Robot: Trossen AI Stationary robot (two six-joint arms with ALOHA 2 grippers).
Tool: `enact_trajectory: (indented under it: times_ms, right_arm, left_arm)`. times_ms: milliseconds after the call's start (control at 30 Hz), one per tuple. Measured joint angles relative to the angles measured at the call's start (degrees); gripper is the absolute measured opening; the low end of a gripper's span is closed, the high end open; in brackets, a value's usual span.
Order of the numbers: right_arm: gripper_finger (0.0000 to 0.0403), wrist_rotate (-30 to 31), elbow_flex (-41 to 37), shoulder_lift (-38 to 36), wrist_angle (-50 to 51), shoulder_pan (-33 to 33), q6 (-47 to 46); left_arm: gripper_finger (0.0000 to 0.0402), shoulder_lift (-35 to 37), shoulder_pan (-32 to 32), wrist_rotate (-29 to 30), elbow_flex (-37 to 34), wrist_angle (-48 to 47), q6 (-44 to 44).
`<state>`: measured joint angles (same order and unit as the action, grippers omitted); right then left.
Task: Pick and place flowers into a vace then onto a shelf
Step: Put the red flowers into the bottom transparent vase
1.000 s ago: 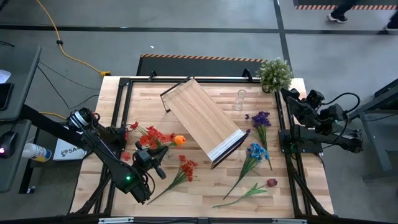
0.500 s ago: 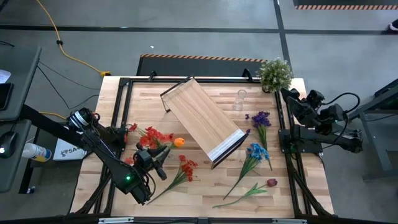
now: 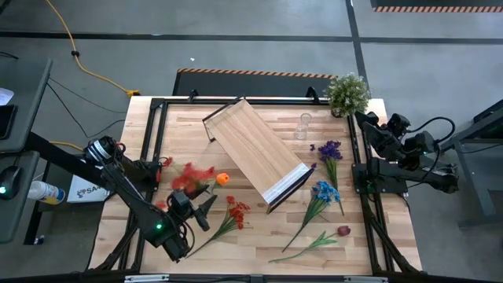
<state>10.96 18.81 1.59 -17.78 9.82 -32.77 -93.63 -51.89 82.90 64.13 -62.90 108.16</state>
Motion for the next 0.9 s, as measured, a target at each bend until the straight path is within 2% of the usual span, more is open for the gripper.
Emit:
enact_trajectory:
  times_ms: [267,533,767,900]
  right_arm:
    - [0.0344,0.0,0.0,0.0,0.0,0.0,0.0]
    - [0.0344,0.0,0.0,0.0,0.0,0.0,-0.4]
    - [0.0344,-0.4,0.0,0.0,0.0,0.0,-0.3]
    - [0.0344,-0.4,0.0,0.0,0.0,0.0,-0.3]
  left_arm:
    - [0.0282,0.1,-3.0,0.0,4.9,0.0,-7.0]
    - [0.0286,0.1,-2.8,-2.3,7.2,-0.1,-11.1]
    - [0.0283,0.0,-0.6,-2.8,7.2,-0.2,-12.5]
    - [0.0283,-0.1,2.2,-5.8,6.3,0.3,-14.1]
